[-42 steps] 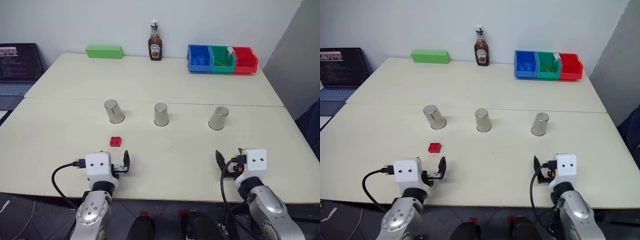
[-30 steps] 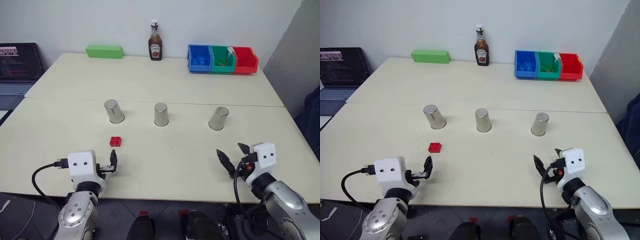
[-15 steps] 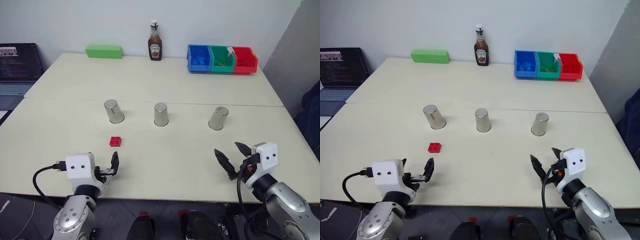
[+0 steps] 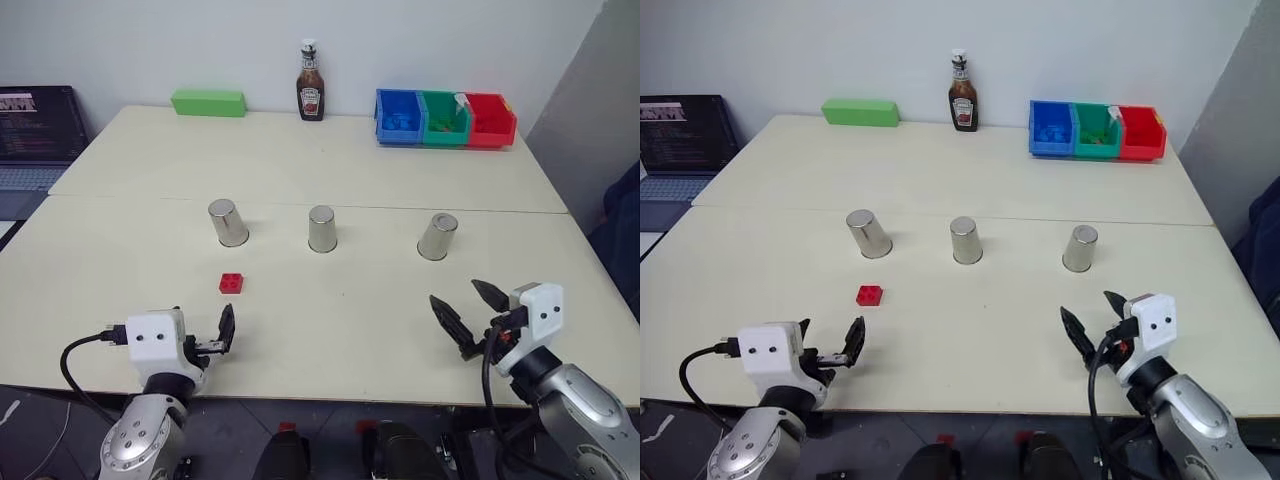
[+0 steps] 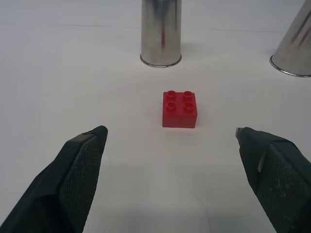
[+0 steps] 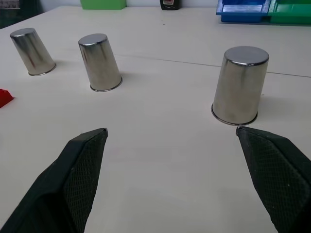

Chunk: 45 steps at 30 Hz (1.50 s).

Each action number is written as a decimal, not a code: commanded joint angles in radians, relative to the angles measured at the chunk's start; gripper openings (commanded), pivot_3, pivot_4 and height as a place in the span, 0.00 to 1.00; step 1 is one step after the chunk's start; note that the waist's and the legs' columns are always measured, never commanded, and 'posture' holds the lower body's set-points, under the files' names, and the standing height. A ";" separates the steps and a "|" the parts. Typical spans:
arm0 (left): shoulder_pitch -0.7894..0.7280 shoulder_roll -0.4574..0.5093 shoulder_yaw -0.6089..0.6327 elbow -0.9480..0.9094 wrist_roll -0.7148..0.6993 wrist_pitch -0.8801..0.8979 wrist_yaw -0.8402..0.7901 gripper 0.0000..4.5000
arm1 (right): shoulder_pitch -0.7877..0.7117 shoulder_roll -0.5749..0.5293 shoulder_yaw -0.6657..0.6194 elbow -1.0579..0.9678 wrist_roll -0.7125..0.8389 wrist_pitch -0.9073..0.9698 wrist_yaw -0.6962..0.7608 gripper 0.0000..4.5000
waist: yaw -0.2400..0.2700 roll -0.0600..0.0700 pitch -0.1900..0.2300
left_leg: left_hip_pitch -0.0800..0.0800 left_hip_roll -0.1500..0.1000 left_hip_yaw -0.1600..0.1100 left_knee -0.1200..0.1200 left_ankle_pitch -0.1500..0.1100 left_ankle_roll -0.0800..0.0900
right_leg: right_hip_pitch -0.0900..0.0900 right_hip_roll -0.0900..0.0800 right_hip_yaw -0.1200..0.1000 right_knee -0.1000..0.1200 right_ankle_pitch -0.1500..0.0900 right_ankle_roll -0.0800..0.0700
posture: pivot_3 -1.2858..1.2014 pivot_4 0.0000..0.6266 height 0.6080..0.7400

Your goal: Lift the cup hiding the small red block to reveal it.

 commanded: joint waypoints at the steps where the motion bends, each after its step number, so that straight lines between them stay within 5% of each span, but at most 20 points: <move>1: -0.016 0.008 0.002 -0.008 0.000 -0.025 -0.001 1.00 | 0.014 -0.003 -0.028 0.017 -0.012 -0.067 0.023 1.00 | 0.000 0.000 0.000 | 0.000 0.000 0.000 0.000 0.000 0.000 | 0.000 0.000 0.000 0.000 0.000 0.000 | 0.52 0.24 1.00; 45: -0.051 0.009 -0.041 -0.012 0.013 0.001 0.027 1.00 | 0.045 0.016 -0.002 0.034 -0.036 -0.135 0.004 1.00 | 0.001 0.000 0.000 | 0.000 0.000 0.000 0.000 0.000 0.000 | 0.001 0.000 0.000 0.000 0.000 0.000 | 0.52 0.24 1.00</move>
